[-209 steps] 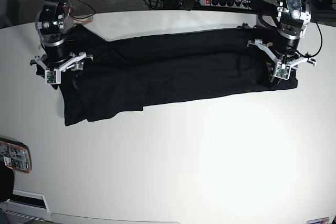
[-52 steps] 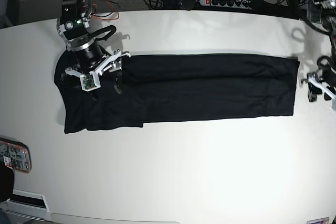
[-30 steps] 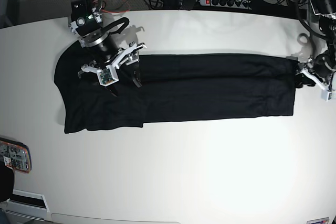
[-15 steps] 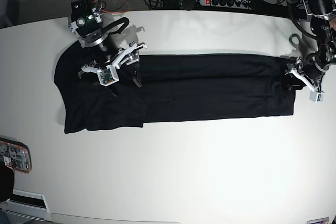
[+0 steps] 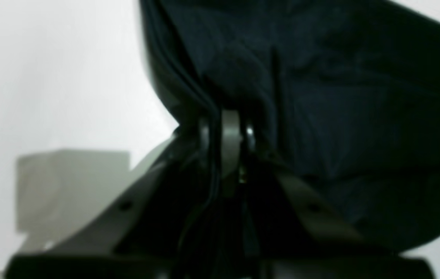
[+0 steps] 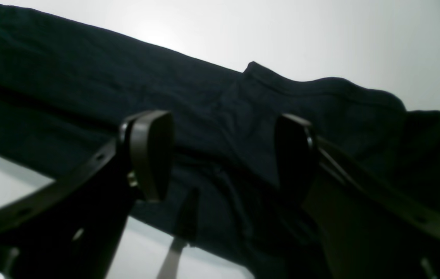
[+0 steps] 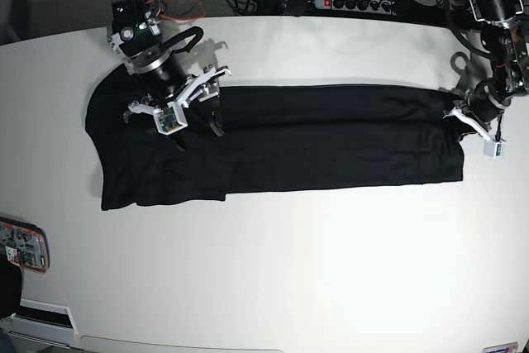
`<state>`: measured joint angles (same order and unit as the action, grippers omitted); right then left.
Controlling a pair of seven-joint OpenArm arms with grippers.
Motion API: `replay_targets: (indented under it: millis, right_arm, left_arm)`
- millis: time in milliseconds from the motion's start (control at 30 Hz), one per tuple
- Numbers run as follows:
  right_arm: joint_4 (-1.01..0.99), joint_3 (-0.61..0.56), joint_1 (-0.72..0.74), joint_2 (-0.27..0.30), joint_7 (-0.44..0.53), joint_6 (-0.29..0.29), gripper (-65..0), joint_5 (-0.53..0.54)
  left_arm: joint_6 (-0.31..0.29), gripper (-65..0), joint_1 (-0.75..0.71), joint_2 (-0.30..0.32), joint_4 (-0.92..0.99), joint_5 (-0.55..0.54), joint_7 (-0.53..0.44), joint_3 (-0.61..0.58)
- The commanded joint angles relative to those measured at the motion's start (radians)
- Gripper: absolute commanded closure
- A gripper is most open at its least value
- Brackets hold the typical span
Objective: Fold the T-shirt properly
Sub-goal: 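Grasp the end of the folded strip with the left gripper, then fold the strip end over toward the right gripper with the left gripper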
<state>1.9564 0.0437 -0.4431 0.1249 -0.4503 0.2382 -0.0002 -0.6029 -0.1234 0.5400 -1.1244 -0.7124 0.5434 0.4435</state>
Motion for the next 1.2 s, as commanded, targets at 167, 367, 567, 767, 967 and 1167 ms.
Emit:
replay_targets:
  millis: [167, 367, 567, 767, 967, 1167]
  right_arm:
    - [0.022, 0.003, 0.002, 0.005, 0.034, -0.001, -39.3, 0.012]
    - [0.022, 0.003, -0.016, 0.005, 0.054, -0.001, -39.3, 0.012]
    - [0.022, 0.003, -0.018, 0.005, 0.054, -0.001, -39.3, 0.012]
    - [0.022, 0.003, -0.018, 0.005, 0.054, -0.001, -39.3, 0.012]
    - [0.022, 0.003, -0.013, 0.005, 0.052, -0.001, -39.3, 0.012]
    - [0.022, 0.003, -0.009, 0.005, 0.051, -0.001, -39.3, 0.012]
  left_arm:
    - [0.001, 0.0, 0.044, 0.029, 0.054, 0.052, -0.096, -0.002]
    - [0.001, 0.0, 0.081, 0.093, 0.089, 0.056, -0.096, -0.001]
    - [0.002, 0.0, 0.078, 0.104, 0.017, 0.056, -0.092, -0.001]
    - [0.002, 0.0, 0.072, 0.052, -0.171, 0.055, 0.013, 0.019]
    - [0.002, 0.0, 0.020, -0.059, -0.452, 0.055, 0.159, 0.088]
    - [0.002, 0.0, -0.025, -0.156, -0.616, 0.056, 0.169, 0.082]
